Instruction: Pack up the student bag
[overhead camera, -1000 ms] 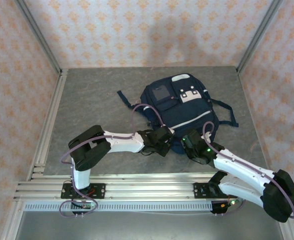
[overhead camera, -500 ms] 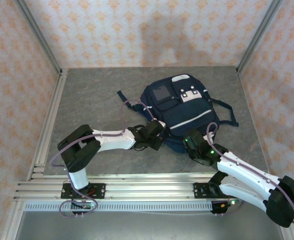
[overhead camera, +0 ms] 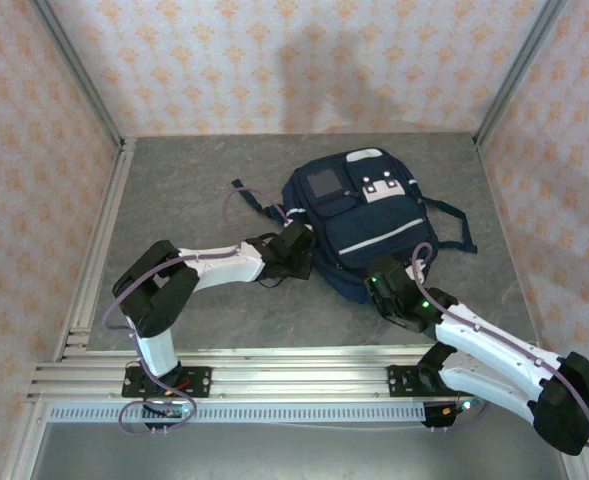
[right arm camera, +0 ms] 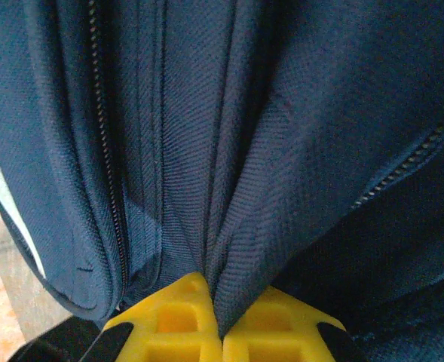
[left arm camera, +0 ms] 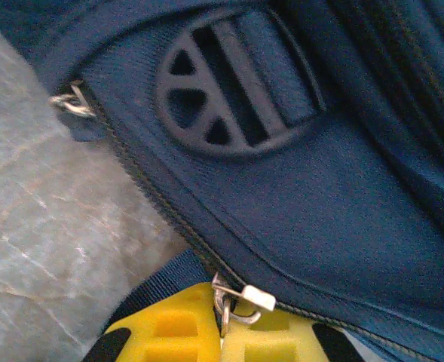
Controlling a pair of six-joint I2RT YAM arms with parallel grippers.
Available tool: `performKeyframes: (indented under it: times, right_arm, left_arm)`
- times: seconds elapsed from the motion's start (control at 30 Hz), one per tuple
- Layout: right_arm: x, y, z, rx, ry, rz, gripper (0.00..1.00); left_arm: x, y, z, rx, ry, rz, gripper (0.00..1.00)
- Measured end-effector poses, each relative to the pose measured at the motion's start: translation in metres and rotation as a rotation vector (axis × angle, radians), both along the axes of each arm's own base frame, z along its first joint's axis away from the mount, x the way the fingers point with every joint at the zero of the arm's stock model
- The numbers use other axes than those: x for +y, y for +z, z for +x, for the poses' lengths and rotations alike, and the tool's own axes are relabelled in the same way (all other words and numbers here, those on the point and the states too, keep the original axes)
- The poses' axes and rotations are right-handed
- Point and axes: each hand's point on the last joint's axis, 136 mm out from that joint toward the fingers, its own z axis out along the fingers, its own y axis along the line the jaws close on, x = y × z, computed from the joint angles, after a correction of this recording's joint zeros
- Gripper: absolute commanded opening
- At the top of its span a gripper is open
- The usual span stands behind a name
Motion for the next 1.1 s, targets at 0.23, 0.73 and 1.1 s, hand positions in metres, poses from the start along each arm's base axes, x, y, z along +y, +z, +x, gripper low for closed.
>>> performKeyframes:
  times: [0.23, 0.73, 1.1]
  right_arm:
    - [0.029, -0.009, 0.007, 0.007, 0.155, -0.028, 0.0]
    - [0.131, -0.015, 0.008, -0.01, 0.312, -0.064, 0.0]
    - [0.161, -0.015, -0.002, -0.042, 0.235, -0.089, 0.07]
  left_arm:
    - [0.026, -0.005, 0.008, 0.017, 0.102, -0.017, 0.0]
    - [0.159, 0.015, -0.005, -0.009, 0.485, 0.091, 1.0]
    - [0.179, 0.122, -0.026, -0.215, 0.551, -0.088, 1.0]
